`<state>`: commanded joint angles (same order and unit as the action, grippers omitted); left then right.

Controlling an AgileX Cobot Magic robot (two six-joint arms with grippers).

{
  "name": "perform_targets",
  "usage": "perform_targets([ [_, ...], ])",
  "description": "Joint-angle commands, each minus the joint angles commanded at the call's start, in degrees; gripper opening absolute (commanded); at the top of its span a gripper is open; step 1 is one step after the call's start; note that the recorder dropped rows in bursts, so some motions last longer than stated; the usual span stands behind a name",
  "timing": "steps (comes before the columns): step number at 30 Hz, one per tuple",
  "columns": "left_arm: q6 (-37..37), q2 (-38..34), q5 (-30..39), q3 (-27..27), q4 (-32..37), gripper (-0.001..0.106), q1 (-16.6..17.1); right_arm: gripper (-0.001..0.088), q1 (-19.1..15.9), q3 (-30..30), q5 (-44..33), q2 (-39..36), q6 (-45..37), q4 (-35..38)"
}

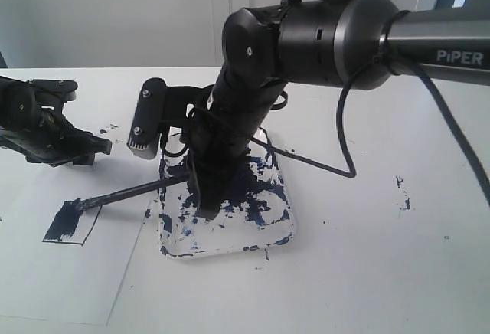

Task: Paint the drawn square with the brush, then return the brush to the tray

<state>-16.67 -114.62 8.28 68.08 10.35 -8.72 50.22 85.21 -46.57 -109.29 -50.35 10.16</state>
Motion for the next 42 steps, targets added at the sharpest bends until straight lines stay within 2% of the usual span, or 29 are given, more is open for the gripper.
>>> perform_targets([
  [13,0.0,0.0,0.0,0.0,0.0,0.059,0.0,0.0000,0.0,0.0,-1.1,-0.3,2.9,-4.0],
  [22,0.0,0.0,0.0,0.0,0.0,0.059,0.0,0.0000,0.0,0.0,-5.2,-0.3,2.5,-2.4],
  [31,0.0,0.0,0.1,0.0,0.0,0.059,0.0,0.0000,0.0,0.0,-9.7,-0.3,-2.4,1.2],
  [42,0.0,0.0,0.3,0.0,0.0,0.059,0.0,0.0000,0.0,0.0,-9.1,0.4,-3.5,2.2],
])
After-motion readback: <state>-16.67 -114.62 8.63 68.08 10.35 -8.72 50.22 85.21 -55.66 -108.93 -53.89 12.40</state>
